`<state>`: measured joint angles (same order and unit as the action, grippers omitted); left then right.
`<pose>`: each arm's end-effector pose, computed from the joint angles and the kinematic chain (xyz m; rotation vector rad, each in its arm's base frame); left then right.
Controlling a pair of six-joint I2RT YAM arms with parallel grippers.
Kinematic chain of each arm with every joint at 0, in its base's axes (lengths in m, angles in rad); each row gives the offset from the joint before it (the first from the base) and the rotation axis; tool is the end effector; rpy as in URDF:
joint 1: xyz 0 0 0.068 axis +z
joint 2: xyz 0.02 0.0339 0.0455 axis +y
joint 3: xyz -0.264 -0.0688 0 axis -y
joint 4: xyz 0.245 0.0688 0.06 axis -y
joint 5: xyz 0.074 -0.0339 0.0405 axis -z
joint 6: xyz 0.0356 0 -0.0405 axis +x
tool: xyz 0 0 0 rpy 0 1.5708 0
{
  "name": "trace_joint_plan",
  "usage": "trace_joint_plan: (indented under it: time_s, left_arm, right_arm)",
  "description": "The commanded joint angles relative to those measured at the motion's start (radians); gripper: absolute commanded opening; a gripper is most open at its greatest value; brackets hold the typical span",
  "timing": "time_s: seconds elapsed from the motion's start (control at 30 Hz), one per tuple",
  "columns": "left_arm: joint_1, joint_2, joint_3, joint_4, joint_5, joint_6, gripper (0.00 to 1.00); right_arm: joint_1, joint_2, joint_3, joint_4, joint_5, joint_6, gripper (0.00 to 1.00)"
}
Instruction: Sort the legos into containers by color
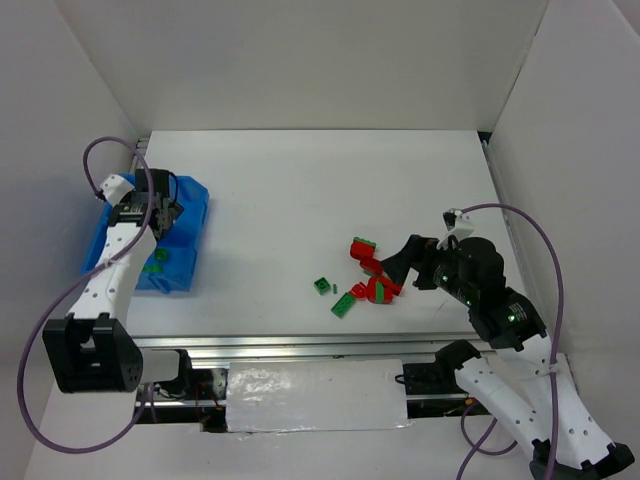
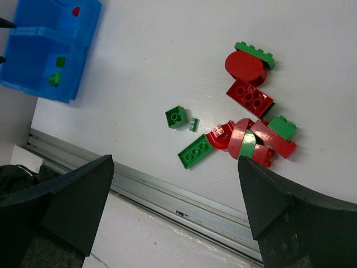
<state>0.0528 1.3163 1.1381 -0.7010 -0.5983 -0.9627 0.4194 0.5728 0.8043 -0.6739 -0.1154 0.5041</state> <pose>0.2698 0.0343 0.3050 -1.3188 1.8535 0.2684 0.1095 0.0533 0.3244 0.0121 2.0814 0.6940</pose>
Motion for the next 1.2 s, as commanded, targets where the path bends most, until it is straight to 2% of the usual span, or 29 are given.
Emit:
trace_joint_plan:
  time_s: [0.0,0.03,0.07,0.13,0.17,0.23,0.27,0.3,0.37,0.43,0.57,0.63,0.83,1.17]
  left_arm:
    - [-0.203,-0.118,-0.062,0.165,0.077,0.044,0.99]
    - [-0.3,-0.118,-0.063,0.187,0.06,0.035,0.99]
    - [-0.467,-0.068,-0.026,0.19,0.042,0.022,0.99]
    - [-0.585,0.083,0.044,0.129,0.043,-0.03,1.0]
    - [-0.682,0.136,0.116,0.098,0.043,-0.062,1.0]
    - [-0.782,0.261,0.173,0.036,0.005,-0.155,1.0]
    - [-0.87,0.299,0.227,0.0,-0.02,-0.204,0.99]
    - [-0.908,0.328,0.247,-0.041,-0.044,-0.332,1.0]
    - [-1.005,0.403,0.299,-0.129,-0.109,-0.45,0.99]
    - [-1.053,0.483,0.359,-0.161,-0.124,-0.54,0.99]
    - [-1.058,0.636,0.486,-0.265,-0.08,-0.617,0.99]
    - [-1.055,0.685,0.499,-0.278,-0.064,-0.623,1.0]
    - [-1.042,0.693,0.384,-0.215,-0.037,-0.659,0.99]
    - [-1.038,0.756,0.333,-0.126,0.083,-0.653,0.91]
  right_arm:
    - [0.007,0.001,0.024,0.033,0.006,-0.01,0.99]
    - [0.007,0.004,0.024,0.037,0.008,-0.009,1.0]
    - [0.007,0.009,0.027,0.039,0.011,-0.006,1.0]
    - [0.009,0.012,0.042,0.031,0.025,0.014,1.0]
    - [0.006,0.007,0.048,0.022,0.032,0.022,1.0]
    - [0.007,-0.013,0.058,0.013,0.043,0.045,0.99]
    - [0.009,-0.022,0.059,0.008,0.06,0.051,1.0]
    - [0.009,-0.028,0.058,-0.001,0.068,0.06,1.0]
    - [0.009,-0.042,0.055,-0.004,0.075,0.06,1.0]
    - [0.009,-0.047,0.049,-0.009,0.057,0.054,1.0]
    - [0.009,-0.059,0.058,-0.032,0.042,0.042,1.0]
    - [0.009,-0.082,0.07,-0.042,0.051,0.034,1.0]
    - [0.009,-0.129,0.076,-0.061,0.063,0.024,1.0]
    - [0.009,-0.082,0.059,-0.003,-0.007,0.031,1.0]
